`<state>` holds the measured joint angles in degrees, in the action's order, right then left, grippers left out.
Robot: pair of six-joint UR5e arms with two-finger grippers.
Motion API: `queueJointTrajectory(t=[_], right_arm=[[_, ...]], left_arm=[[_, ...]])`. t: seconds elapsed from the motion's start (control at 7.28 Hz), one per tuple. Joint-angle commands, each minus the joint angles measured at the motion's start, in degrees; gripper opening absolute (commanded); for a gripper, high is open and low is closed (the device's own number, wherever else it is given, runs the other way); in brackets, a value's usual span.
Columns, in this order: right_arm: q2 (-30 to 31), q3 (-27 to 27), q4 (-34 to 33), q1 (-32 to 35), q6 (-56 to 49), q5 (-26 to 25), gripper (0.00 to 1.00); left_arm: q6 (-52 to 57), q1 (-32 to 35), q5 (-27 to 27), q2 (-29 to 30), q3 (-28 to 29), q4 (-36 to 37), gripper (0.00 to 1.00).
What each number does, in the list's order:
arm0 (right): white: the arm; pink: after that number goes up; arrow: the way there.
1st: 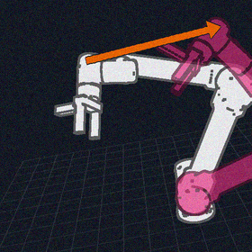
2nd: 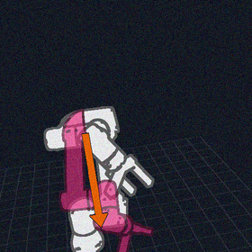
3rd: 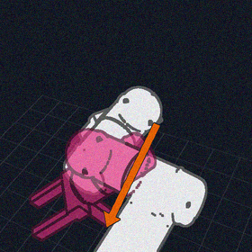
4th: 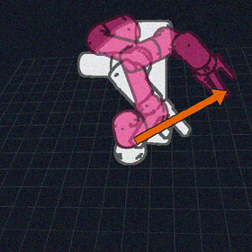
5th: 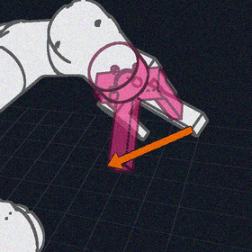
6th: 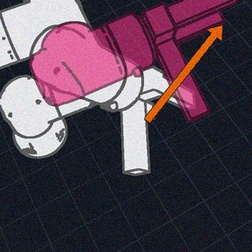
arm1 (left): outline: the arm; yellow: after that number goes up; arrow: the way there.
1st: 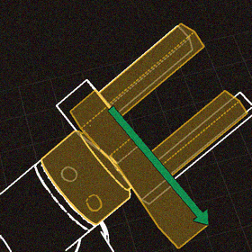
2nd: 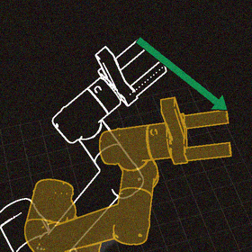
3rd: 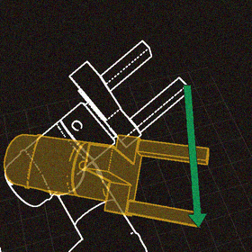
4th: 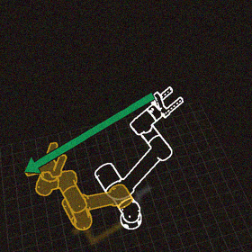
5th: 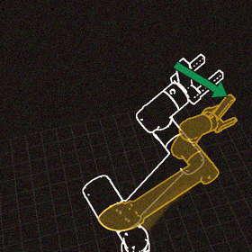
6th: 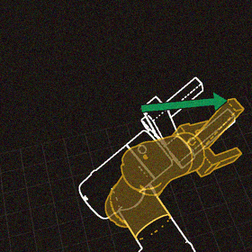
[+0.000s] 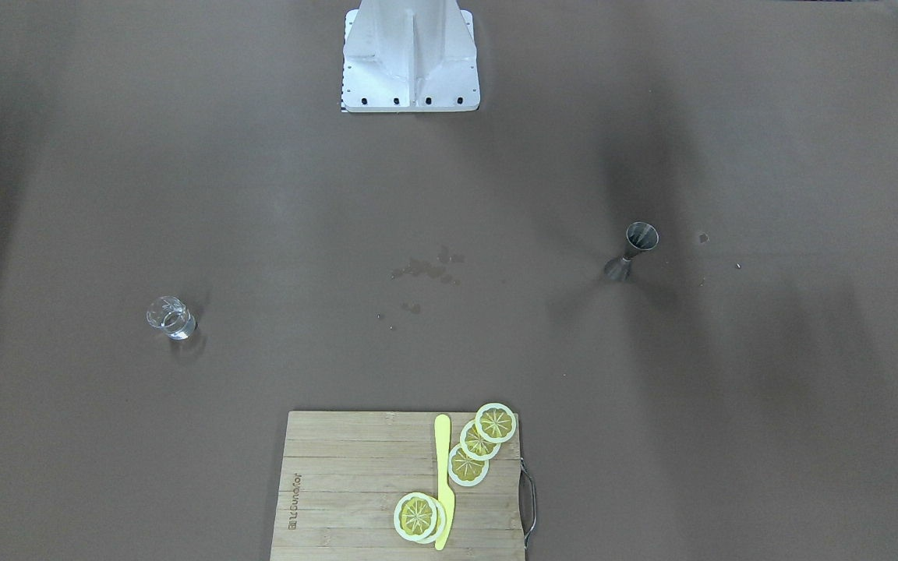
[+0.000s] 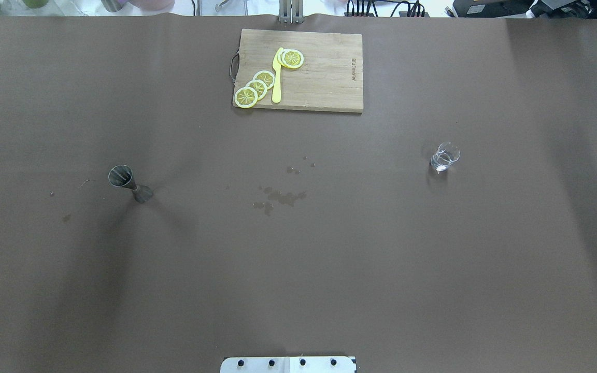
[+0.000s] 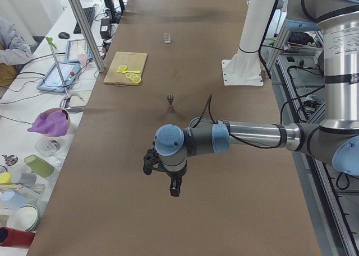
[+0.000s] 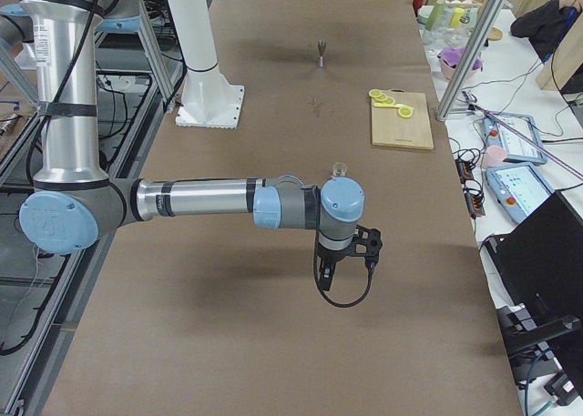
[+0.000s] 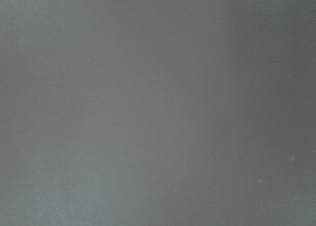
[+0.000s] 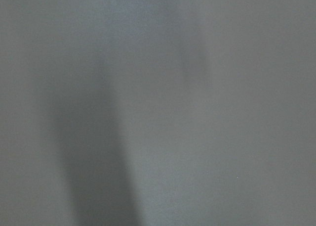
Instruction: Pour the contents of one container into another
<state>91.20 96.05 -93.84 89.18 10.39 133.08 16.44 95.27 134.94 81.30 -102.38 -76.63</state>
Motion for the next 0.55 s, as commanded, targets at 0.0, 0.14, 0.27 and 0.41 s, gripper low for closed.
queueJointTrajectory(t=[0.0,0.14,0.27,0.41], right_arm=[[-0.2,-0.6,0.1,-0.2,0.5,-0.2,1.00],[-0.3,-0.7,0.1,-0.3,0.2,-0.2,1.00],[-0.2,-0.7,0.1,-0.2,0.2,-0.2,1.00],[-0.2,-0.7,0.1,-0.2,0.2,-0.2,1.00]], left_arm=[[-0.2,0.0,0.0,0.0,0.0,-2.8,0.98],[-0.3,0.0,0.0,0.2,0.3,-3.3,0.98],[-0.4,0.1,0.0,0.5,0.3,-3.3,0.98],[-2.4,0.1,0.0,1.0,0.3,-3.3,0.98]])
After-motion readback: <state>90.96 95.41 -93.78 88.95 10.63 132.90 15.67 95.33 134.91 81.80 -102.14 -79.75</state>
